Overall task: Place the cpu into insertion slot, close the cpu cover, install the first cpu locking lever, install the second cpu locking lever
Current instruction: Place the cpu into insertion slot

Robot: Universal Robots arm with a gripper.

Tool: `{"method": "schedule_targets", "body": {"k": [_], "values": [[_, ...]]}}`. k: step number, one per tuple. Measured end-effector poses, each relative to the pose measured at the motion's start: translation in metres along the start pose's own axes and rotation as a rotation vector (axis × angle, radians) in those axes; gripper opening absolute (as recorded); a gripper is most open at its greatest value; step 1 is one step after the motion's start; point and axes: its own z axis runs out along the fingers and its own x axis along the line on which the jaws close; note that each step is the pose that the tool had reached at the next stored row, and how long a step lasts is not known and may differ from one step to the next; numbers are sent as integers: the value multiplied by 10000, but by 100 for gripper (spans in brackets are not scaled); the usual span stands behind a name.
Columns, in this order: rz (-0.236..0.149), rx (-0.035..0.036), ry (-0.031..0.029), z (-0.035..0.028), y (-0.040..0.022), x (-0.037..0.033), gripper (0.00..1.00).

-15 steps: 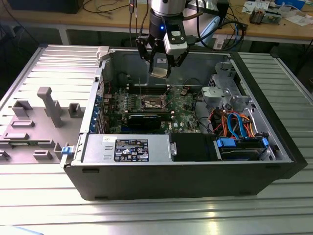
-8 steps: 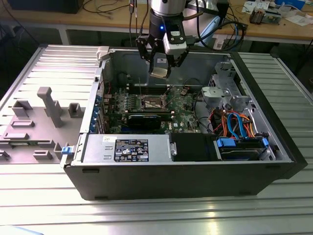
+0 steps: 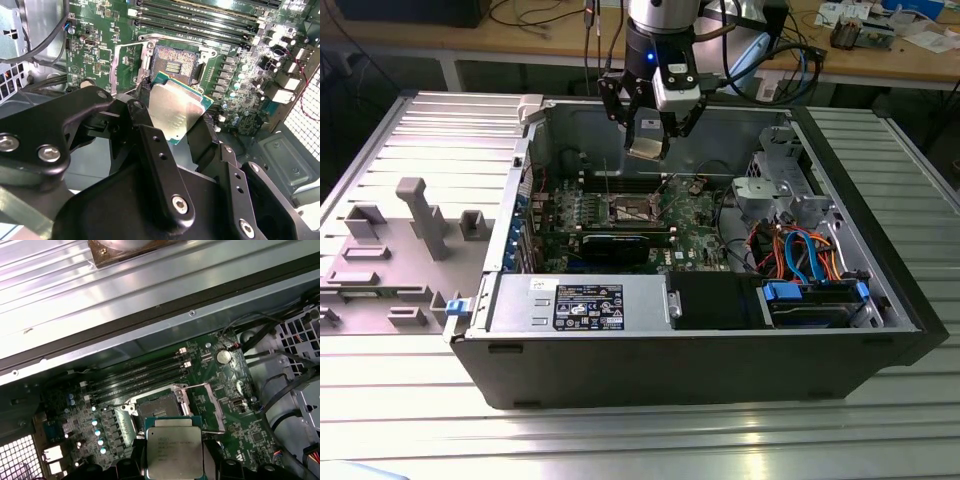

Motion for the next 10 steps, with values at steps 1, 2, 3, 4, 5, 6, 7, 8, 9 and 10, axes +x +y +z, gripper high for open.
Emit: {"method": "schedule_targets", "body": {"k": [1,2,3,4,5,6,7,8,9,10], "values": [[21,0,-1,0,0,0,55],[41,0,-2,0,0,0,55],[60,-1,-2,0,0,0,55],[96,-2,-4,0,0,0,55],[134,-2,-6,0,0,0,55],[157,-2,-7,0,0,0,55],[179,-3,-7,0,0,0,55],[206,-4,-9,0,0,0,55],[224,-4,-10,0,0,0,55],[250,-4,-11,0,0,0,55]]}}
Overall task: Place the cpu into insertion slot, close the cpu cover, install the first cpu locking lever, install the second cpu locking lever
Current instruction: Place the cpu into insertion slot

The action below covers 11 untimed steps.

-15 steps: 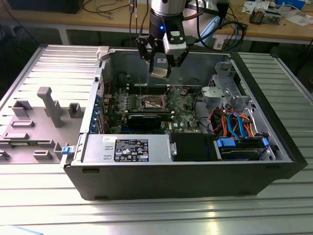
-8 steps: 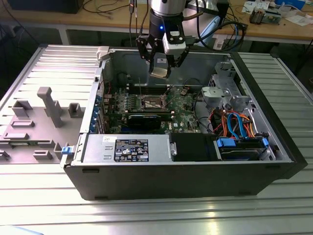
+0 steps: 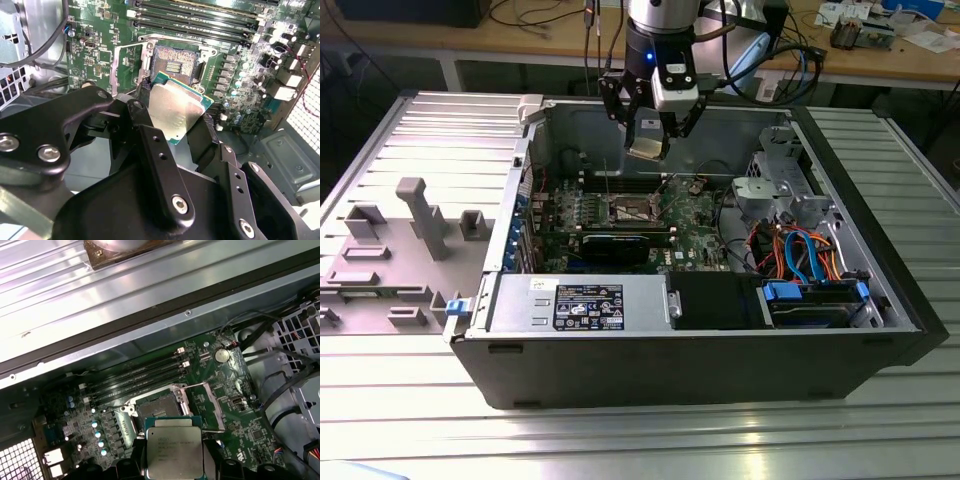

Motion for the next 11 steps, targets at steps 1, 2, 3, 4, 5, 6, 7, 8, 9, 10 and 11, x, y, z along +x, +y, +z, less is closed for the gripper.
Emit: {"method": "schedule_targets", "body": {"k": [1,2,3,4,5,6,7,8,9,10,11], "values": [[21,0,-1,0,0,0,55],[39,-1,-2,0,0,0,55],[59,-1,-2,0,0,0,55],[81,-2,-4,0,0,0,55],[99,-2,-4,0,0,0,55],[128,-3,-6,0,0,0,55],[160,-3,-7,0,0,0,55],[178,-3,-7,0,0,0,55],[195,-3,-8,0,0,0,55],[217,-4,-9,0,0,0,55],[237,-5,-10,0,0,0,55]]}}
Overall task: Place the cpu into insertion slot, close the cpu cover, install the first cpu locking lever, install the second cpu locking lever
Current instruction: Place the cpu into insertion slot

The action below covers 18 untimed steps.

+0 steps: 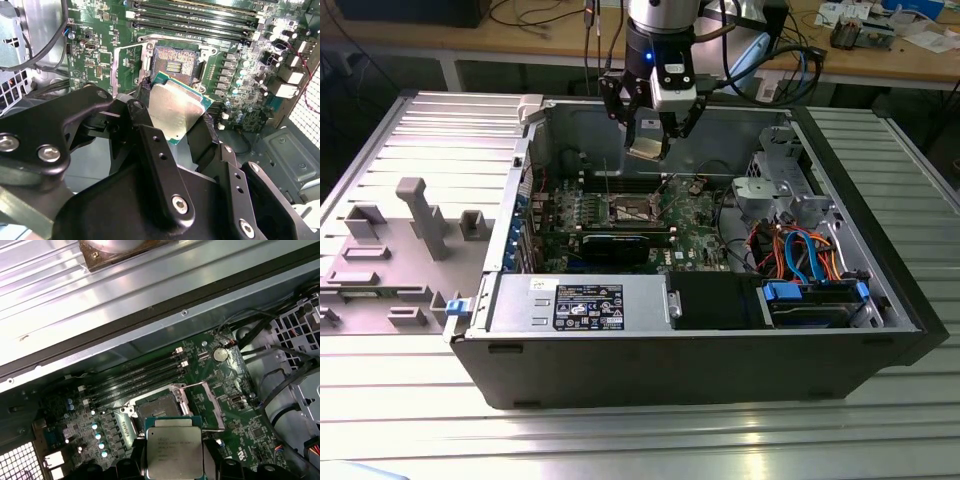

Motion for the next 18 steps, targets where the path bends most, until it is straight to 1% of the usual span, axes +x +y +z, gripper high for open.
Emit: {"method": "schedule_targets", "body": {"k": [18], "values": [[467,-8,-20,0,0,0,55]]}}
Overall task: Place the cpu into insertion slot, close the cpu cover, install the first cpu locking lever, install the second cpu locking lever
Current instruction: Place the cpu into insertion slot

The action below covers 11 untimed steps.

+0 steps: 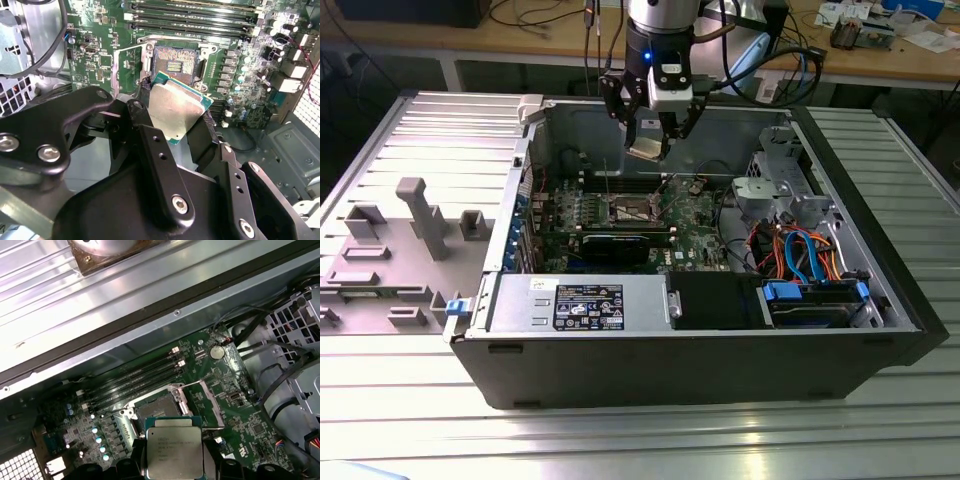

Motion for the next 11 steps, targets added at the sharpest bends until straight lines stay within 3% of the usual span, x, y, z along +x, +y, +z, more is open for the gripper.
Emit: {"method": "schedule_targets", "body": {"k": [11], "values": [[336,-6,-15,0,0,0,55]]}}
